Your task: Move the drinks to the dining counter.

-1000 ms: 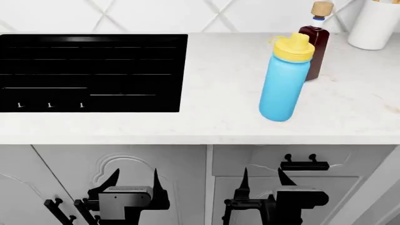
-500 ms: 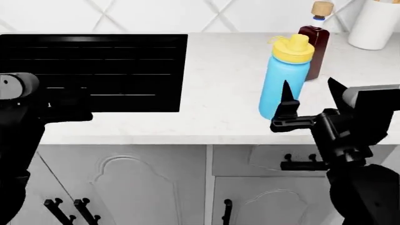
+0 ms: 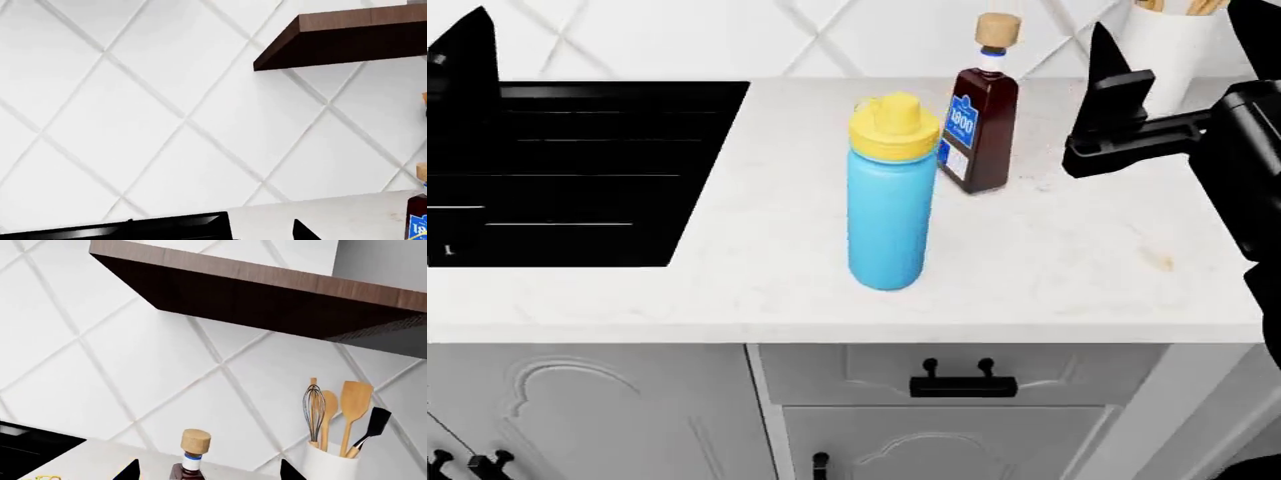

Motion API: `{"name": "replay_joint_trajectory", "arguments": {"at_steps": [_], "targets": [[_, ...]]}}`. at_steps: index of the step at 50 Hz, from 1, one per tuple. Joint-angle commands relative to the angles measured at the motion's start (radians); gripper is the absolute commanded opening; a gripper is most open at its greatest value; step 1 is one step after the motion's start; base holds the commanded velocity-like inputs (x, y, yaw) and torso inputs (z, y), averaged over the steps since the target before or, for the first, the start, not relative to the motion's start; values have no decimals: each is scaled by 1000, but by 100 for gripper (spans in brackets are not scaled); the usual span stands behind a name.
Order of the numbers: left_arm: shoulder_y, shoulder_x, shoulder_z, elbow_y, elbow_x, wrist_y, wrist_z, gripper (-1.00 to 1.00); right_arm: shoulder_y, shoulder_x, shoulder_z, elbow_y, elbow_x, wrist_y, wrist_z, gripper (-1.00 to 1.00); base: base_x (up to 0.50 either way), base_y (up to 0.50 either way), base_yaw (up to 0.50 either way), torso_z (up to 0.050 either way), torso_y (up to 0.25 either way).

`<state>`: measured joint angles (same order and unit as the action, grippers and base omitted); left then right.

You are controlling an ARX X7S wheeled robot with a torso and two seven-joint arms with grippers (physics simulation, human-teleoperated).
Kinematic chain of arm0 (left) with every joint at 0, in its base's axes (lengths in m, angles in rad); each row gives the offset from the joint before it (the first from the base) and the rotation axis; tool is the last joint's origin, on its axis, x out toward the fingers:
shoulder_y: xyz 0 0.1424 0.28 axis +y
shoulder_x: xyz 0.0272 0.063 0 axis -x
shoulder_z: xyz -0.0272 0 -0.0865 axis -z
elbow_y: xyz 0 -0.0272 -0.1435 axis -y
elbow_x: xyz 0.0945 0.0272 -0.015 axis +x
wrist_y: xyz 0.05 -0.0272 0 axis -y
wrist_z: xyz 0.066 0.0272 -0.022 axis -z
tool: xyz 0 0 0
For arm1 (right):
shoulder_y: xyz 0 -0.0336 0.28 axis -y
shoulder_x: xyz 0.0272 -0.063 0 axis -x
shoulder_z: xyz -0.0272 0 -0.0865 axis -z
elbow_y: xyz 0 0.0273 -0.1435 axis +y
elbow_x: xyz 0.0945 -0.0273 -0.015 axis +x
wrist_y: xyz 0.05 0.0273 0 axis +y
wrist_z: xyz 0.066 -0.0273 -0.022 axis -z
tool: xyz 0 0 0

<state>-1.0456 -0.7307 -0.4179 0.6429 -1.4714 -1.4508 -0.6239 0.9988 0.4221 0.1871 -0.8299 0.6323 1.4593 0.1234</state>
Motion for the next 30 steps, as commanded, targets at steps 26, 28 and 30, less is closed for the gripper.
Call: {"name": "replay_joint_trajectory", "arguments": {"at_steps": [26,28,30], "targets": [[69,-184,-179,30,-338,87,-146,100,20,54,-42,-22,73,57,83,100,303,-383,0,0,1],[81,-185,-189,36,-343,86,-146,100,20,54,-37,-31,84,57,82,100,39,0,0,0,0],[76,-195,-189,27,-347,92,-149,100,34,56,-30,-34,93,66,84,100,359,0,0,0,0]]}}
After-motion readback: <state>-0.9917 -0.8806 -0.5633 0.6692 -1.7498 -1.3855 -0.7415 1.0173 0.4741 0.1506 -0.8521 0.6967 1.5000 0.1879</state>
